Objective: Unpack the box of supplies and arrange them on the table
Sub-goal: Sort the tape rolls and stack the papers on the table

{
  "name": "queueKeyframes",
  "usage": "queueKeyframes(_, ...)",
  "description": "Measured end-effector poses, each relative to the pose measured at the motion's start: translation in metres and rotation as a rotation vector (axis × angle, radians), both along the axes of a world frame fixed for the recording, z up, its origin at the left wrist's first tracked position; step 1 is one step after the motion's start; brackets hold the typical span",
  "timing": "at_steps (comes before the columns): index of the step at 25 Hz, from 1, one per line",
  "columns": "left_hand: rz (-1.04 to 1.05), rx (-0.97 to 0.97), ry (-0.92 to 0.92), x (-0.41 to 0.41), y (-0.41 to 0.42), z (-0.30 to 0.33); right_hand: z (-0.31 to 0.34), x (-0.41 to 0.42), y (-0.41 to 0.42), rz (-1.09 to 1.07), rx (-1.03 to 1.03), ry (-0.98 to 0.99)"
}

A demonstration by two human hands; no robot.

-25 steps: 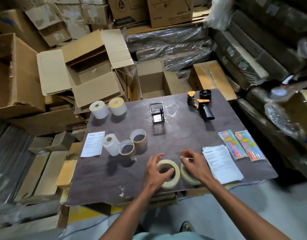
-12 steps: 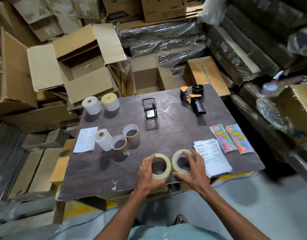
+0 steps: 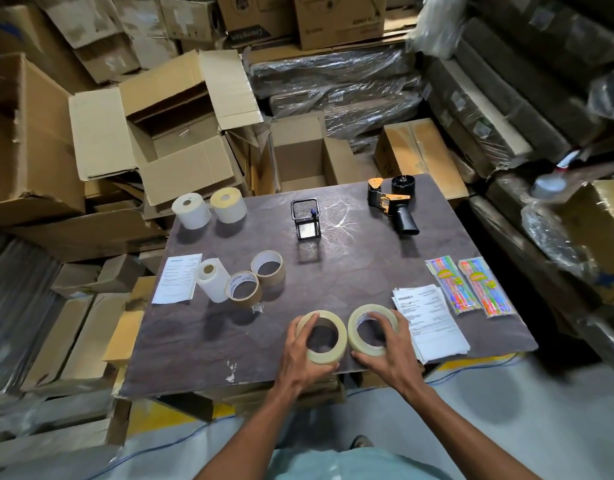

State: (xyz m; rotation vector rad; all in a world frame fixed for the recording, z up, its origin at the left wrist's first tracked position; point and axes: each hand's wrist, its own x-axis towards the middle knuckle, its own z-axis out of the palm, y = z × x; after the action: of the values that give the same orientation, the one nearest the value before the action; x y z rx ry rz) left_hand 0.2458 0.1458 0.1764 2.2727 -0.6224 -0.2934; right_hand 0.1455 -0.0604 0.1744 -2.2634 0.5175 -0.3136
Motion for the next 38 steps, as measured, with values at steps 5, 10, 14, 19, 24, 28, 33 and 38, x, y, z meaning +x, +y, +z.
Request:
queueKeyframes(5,0.033,-0.072,-0.047,0.002,0.001,0.002,0.0,0.01,-0.004,0.004,0.001,-0.049)
queueKeyframes(10,0.093,-0.122,-0.075,0.012,0.01,0.017,0.017,0.029,-0.001,0.002,0.035,-0.098)
queueKeyframes(14,0.168,-0.234,-0.109,0.031,0.015,0.041,0.042,0.058,-0.002,0.036,0.027,-0.16)
queueKeyframes(19,0.241,-0.324,-0.188,0.081,0.018,0.075,0.074,0.113,0.004,0.022,0.016,-0.268)
queueKeyframes(24,0.264,-0.319,-0.247,0.138,0.016,0.095,0.1,0.167,0.008,-0.025,0.003,-0.318)
queueKeyframes(28,0.263,-0.328,-0.241,0.18,0.009,0.111,0.115,0.207,0.003,-0.04,-0.018,-0.334)
queueKeyframes(33,0.288,-0.31,-0.242,0.245,-0.007,0.128,0.139,0.259,-0.019,-0.006,-0.033,-0.326)
queueKeyframes(38,0.377,-0.276,-0.207,0.31,-0.03,0.134,0.147,0.328,-0.045,0.067,-0.027,-0.334)
